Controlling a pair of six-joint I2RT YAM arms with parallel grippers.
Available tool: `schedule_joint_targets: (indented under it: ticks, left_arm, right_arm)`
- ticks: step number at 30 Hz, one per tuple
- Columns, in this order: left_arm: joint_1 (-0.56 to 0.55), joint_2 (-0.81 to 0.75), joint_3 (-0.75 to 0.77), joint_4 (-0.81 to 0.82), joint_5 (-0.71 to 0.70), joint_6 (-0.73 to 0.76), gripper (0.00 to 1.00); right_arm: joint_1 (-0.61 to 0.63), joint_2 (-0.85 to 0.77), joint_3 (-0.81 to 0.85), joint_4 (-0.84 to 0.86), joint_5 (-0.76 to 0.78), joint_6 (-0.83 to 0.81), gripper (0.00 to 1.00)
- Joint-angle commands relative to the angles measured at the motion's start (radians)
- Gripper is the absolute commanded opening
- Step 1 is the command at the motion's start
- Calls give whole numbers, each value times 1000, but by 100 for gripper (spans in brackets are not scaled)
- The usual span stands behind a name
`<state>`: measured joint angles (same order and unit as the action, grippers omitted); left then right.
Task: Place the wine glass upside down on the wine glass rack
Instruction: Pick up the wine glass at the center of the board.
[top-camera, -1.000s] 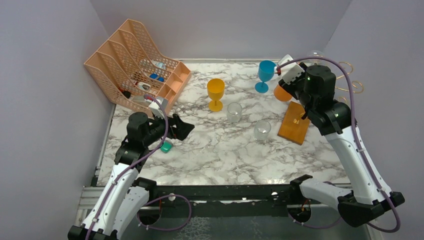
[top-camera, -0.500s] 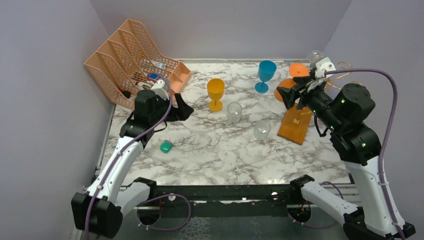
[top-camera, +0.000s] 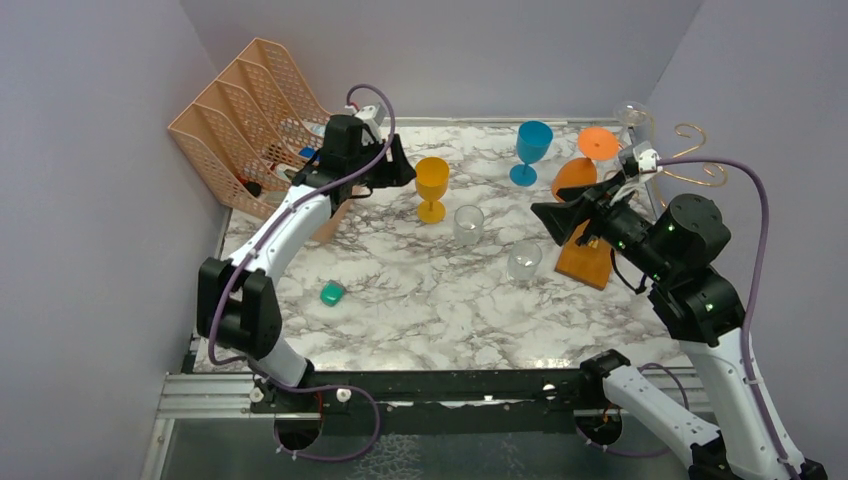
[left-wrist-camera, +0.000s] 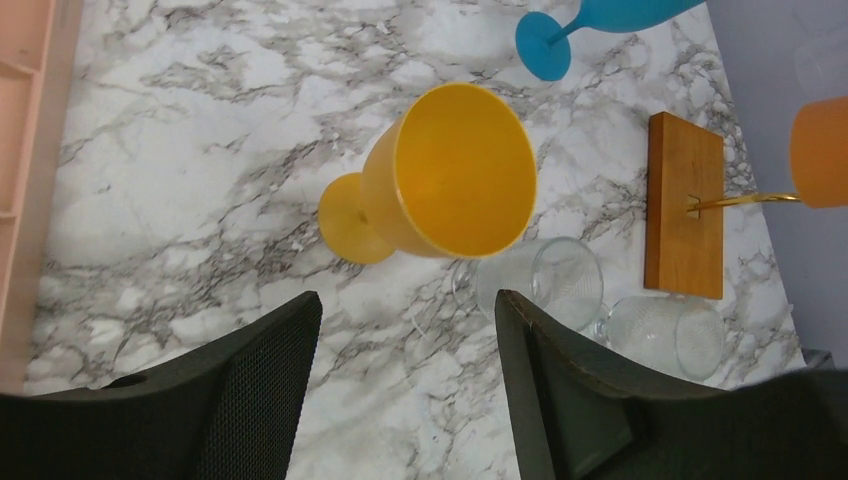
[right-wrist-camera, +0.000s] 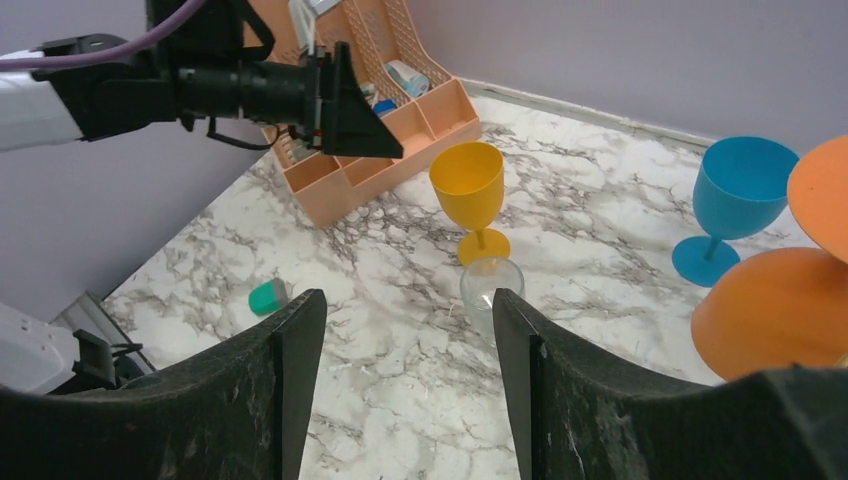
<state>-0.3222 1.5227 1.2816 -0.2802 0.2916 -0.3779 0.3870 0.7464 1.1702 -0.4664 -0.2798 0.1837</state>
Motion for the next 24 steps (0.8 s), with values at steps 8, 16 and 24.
schedule_joint_targets:
  ticks: [8, 16, 24]
  left_arm:
    - [-63, 251, 238, -19, -106, -9, 62]
    - [-74, 326, 281, -69, -115, 39, 52]
    - [-81, 325, 300, -130, -179, 101, 20]
  right_arm:
    - [4, -3, -6, -72, -22, -21, 65]
    - [3, -8, -19, -69, -3, -30, 65]
    - [4, -15, -46, -52, 14, -21, 65]
